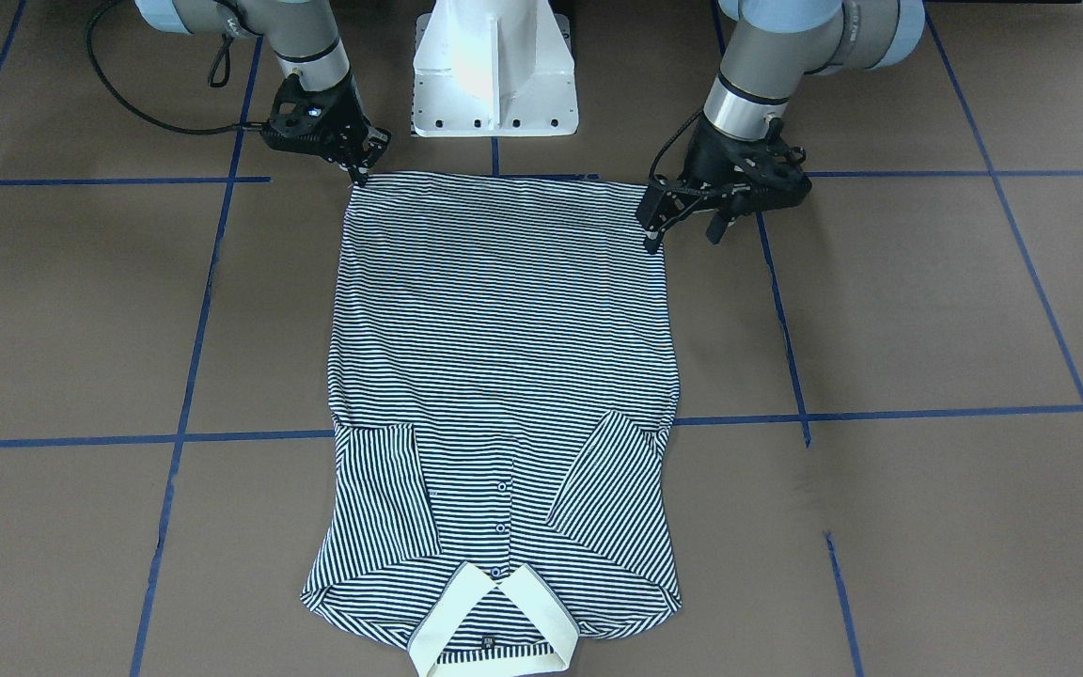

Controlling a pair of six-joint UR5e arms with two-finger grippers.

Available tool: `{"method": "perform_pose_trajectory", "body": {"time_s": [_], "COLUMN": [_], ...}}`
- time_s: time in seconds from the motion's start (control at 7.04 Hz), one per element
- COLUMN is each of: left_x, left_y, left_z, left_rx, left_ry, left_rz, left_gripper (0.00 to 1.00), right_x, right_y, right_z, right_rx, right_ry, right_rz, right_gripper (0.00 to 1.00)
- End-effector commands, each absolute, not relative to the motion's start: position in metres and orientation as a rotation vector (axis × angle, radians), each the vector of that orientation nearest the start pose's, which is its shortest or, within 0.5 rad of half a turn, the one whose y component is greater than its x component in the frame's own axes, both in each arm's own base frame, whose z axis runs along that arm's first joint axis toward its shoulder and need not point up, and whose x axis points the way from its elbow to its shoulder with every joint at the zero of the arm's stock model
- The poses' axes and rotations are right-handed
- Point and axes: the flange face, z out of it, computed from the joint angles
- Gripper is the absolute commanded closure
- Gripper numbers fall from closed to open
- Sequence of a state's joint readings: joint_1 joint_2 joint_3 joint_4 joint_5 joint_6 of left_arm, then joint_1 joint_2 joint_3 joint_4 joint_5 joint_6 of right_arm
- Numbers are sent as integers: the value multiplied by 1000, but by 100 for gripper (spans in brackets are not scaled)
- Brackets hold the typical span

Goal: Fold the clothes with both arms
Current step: 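Move both grippers to the hem corners nearest the robot, then grasp the two hem corners nearest the robot with both grippers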

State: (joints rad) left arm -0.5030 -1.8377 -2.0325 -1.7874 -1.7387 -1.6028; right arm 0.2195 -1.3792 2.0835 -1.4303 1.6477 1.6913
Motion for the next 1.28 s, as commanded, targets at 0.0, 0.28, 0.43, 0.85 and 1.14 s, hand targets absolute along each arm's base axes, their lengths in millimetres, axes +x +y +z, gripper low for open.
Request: {"method": "perform_pose_trajectory", "body": {"time_s": [0.0,0.28,0.43,0.85,1.14], "left_x": [464,490,495,501,500], "left_y": [-284,-240,-230,-224,-226], "left_z": [322,337,336,347,348], "left_rx": [-5,-66,-84,-85,-69], "left_ry": [891,860,858,800,799], "left_rz": [-472,-484,-488,-480,-487], "left_gripper": [1,2,4,10,11], "right_x": [-479,-479,-479,-475,-476], "right_y": [-239,-240,-240,-242,-242], "right_z": [314,309,310,304,305], "right_rx": [-26,-24,-26,-26,-26], "right_ry": [-858,-868,-866,-879,-877], "right_rz": [286,288,288,292,292], "right_gripper": [100,100,100,100,100]}}
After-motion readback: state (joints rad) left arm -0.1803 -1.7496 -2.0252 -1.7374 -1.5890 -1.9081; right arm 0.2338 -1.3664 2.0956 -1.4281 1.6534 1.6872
